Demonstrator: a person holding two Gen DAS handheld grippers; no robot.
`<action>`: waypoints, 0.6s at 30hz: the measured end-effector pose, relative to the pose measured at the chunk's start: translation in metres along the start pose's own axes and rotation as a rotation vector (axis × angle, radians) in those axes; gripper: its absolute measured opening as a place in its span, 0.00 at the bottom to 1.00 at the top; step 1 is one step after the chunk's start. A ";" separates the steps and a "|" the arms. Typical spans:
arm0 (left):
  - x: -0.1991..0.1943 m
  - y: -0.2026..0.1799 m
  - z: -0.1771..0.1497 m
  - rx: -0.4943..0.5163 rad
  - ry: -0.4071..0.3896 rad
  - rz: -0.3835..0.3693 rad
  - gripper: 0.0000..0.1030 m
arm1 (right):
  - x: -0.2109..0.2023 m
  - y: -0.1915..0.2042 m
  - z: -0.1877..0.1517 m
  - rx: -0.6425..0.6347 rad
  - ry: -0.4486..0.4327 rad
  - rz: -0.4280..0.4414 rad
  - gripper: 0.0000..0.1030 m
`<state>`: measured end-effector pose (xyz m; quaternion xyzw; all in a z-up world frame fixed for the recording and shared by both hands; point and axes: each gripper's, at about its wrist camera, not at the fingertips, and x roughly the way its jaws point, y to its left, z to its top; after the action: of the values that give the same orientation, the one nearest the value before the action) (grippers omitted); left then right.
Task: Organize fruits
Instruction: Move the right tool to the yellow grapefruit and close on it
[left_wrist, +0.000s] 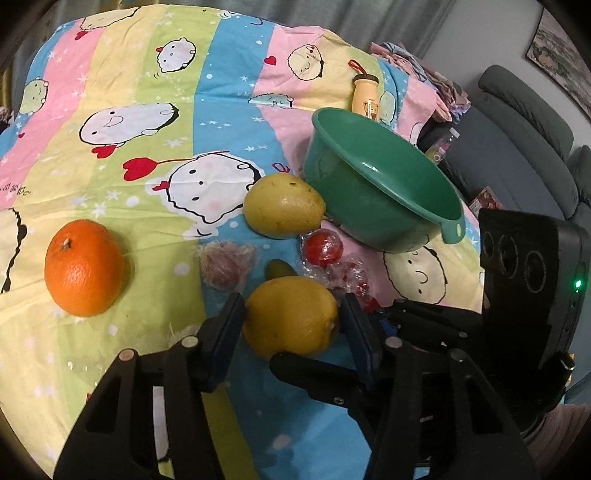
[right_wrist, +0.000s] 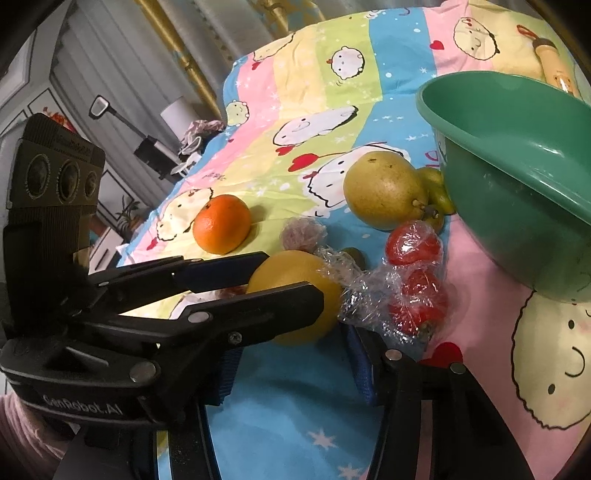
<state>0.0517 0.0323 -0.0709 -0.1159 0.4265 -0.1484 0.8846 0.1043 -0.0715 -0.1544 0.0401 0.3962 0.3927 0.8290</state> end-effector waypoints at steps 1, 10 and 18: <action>-0.003 -0.003 -0.002 0.004 -0.005 0.004 0.51 | -0.002 0.001 -0.001 0.004 -0.005 0.008 0.51; -0.035 -0.030 -0.007 0.042 -0.040 0.059 0.51 | -0.032 0.020 -0.007 -0.026 -0.048 0.050 0.51; -0.067 -0.054 0.002 0.081 -0.103 0.087 0.52 | -0.066 0.039 -0.001 -0.053 -0.125 0.067 0.51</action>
<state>0.0055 0.0068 -0.0036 -0.0690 0.3786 -0.1209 0.9150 0.0545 -0.0901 -0.0997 0.0559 0.3314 0.4273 0.8393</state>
